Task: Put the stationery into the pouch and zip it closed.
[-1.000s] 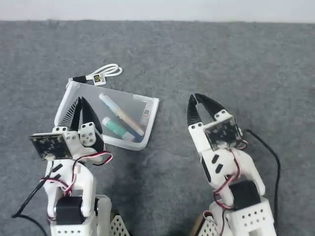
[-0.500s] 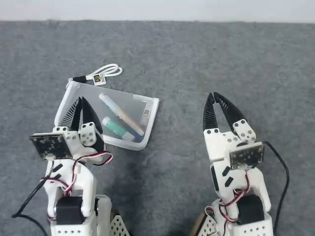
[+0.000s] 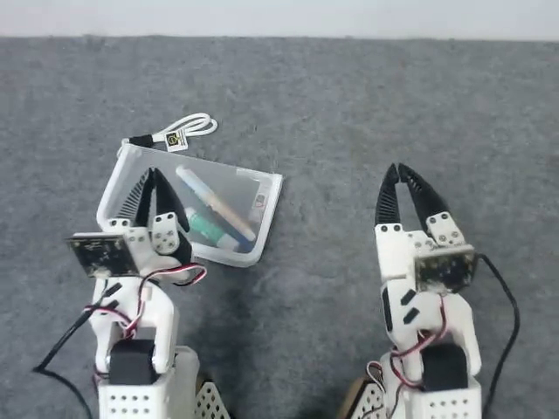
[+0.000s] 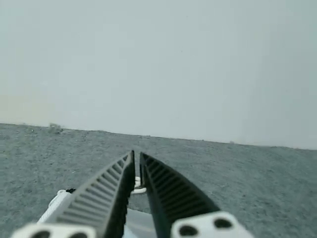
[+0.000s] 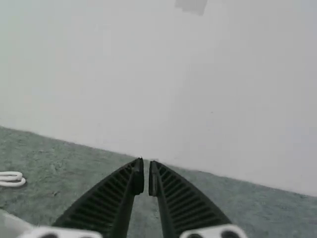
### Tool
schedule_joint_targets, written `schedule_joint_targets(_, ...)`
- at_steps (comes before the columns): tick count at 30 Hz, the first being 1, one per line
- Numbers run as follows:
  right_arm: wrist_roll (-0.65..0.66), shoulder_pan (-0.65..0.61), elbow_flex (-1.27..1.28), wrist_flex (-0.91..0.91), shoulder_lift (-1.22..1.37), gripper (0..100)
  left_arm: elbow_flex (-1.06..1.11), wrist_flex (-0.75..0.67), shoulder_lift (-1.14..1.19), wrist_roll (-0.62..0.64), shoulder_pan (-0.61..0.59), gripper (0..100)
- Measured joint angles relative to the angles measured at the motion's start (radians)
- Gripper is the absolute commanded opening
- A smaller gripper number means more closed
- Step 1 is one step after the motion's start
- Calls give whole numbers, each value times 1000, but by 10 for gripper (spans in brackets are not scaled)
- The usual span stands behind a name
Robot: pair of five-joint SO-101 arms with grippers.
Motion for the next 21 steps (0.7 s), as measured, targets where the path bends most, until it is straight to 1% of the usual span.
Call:
schedule_joint_targets(4,0,37,87,0,2,10,9,-2,0,-63,38,12)
schedule_joint_targets(9,0,120,169,0,2,10,46,-5,0,-84,60,12)
schedule_joint_targets(11,-2,129,209,2,5,8,58,-5,0,-100,60,12)
schedule_joint_targets(13,-2,129,212,5,-2,8,78,-5,0,-153,57,12)
schedule_joint_targets(17,-2,124,212,98,2,8,150,-5,0,-249,60,12)
schedule_joint_targets(21,-2,124,212,210,2,7,193,-5,0,-273,60,12)
